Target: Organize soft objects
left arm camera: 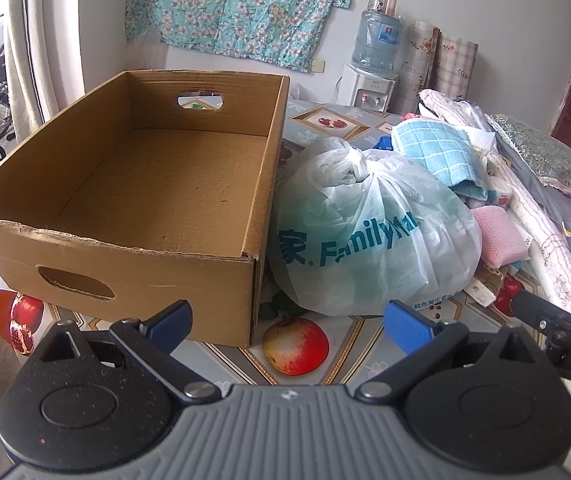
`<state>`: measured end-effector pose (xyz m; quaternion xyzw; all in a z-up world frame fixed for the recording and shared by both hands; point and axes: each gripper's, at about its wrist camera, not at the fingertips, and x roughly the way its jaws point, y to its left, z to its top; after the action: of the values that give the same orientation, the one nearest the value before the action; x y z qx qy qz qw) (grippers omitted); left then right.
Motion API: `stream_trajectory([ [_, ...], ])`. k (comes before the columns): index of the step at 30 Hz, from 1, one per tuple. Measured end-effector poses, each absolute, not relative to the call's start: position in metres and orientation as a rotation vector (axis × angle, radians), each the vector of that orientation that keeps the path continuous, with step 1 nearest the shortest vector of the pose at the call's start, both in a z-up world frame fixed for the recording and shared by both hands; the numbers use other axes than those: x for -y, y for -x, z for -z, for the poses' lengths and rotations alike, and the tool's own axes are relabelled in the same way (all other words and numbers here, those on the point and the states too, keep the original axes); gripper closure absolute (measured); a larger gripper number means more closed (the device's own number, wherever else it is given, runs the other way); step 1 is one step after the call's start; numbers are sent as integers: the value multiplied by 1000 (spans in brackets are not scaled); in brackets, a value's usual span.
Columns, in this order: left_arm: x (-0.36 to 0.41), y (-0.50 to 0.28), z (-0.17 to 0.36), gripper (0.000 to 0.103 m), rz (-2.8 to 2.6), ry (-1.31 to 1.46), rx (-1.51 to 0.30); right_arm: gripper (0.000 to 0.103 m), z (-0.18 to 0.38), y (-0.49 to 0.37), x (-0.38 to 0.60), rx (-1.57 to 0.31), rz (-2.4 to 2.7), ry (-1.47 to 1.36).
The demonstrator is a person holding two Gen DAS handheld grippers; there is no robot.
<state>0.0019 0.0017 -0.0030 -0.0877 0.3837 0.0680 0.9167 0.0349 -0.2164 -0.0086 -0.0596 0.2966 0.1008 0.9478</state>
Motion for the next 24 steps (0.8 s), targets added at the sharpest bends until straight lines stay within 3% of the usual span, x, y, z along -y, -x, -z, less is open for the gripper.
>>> stream_trajectory([
  [14, 24, -3, -8, 0, -61, 62, -721, 1, 8, -36, 250, -579, -109, 84],
  [24, 70, -27, -15, 0, 177, -9, -673, 1, 5, -16, 312, -444, -26, -51],
])
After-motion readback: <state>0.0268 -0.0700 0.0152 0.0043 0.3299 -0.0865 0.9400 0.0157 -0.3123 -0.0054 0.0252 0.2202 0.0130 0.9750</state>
